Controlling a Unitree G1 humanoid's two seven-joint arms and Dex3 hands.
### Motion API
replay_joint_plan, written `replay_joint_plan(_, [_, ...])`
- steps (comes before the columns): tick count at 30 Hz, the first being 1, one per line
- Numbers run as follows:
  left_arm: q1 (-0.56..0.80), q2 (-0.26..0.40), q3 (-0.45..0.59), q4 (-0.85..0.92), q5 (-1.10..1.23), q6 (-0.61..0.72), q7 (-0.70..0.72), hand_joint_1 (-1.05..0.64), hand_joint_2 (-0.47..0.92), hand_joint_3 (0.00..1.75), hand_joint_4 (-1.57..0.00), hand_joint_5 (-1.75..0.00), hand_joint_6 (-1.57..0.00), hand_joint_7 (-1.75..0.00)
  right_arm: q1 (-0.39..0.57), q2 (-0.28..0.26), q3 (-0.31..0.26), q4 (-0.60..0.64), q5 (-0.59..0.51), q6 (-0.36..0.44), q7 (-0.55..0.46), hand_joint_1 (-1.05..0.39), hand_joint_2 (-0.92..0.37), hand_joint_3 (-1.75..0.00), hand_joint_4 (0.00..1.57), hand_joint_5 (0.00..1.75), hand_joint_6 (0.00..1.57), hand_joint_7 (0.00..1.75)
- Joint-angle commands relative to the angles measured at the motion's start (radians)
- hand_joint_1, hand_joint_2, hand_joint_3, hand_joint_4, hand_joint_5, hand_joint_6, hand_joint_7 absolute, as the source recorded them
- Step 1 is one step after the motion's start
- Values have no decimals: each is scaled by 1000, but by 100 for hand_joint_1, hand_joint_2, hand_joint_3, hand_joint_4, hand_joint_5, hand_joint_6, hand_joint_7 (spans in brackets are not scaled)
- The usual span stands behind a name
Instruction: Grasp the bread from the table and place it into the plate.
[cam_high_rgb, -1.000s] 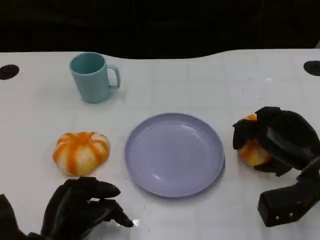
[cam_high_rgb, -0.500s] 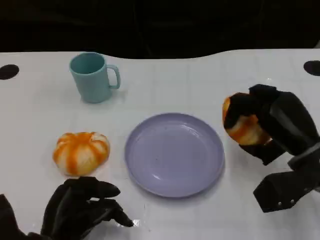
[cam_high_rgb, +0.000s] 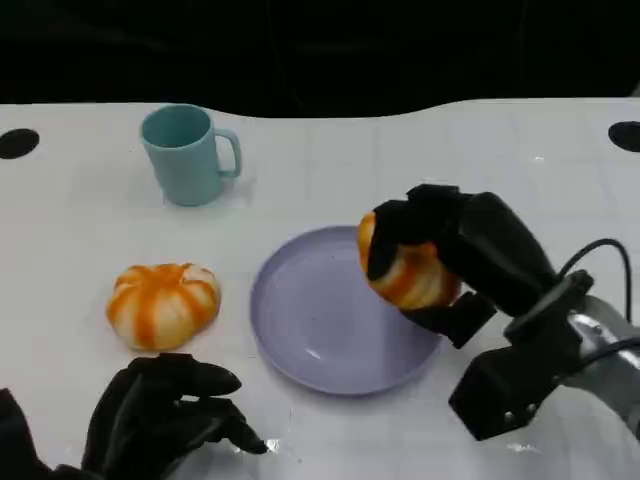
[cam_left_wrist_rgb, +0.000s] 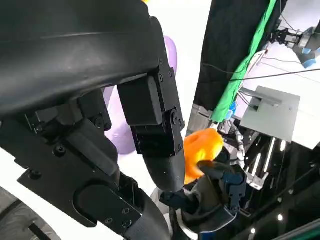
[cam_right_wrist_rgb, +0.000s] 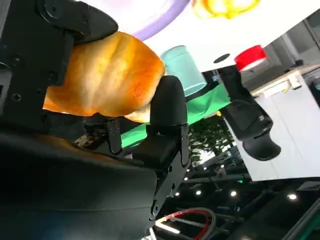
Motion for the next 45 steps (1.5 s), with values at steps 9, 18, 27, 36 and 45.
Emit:
replay_joint_plan(9, [15, 6, 0, -21, 11, 0, 13, -97, 61, 0, -157, -49, -157, -2, -46, 100, 45, 145, -64, -23, -61, 2, -20, -149, 105, 175, 88, 166])
replay_joint_plan(18, [24, 7, -3, -36, 9, 5, 16, -97, 61, 0, -157, -48, -157, -1, -61, 112, 51, 184, -60, 51, 3, -11, -49, -84, 83, 130, 88, 69])
replay_joint_plan(27, [28, 7, -5, -50, 12, 14, 29, -99, 61, 0, -157, -50, -157, -2, -46, 64, 66, 100, -69, 139, 145, -51, -91, -14, 34, 37, 51, 2])
replay_joint_plan(36, [26, 9, -4, -49, 11, 17, 25, -100, 61, 0, -157, -50, -157, -1, 25, 27, 25, -83, 36, 207, 352, -66, -92, -24, 7, 27, 27, 0])
replay_joint_plan(45, [24, 6, -2, -46, 11, 15, 25, -99, 61, 0, -157, -49, -157, -1, 101, -40, -32, -265, 153, 260, 551, -69, -92, -22, 3, 30, 24, 0])
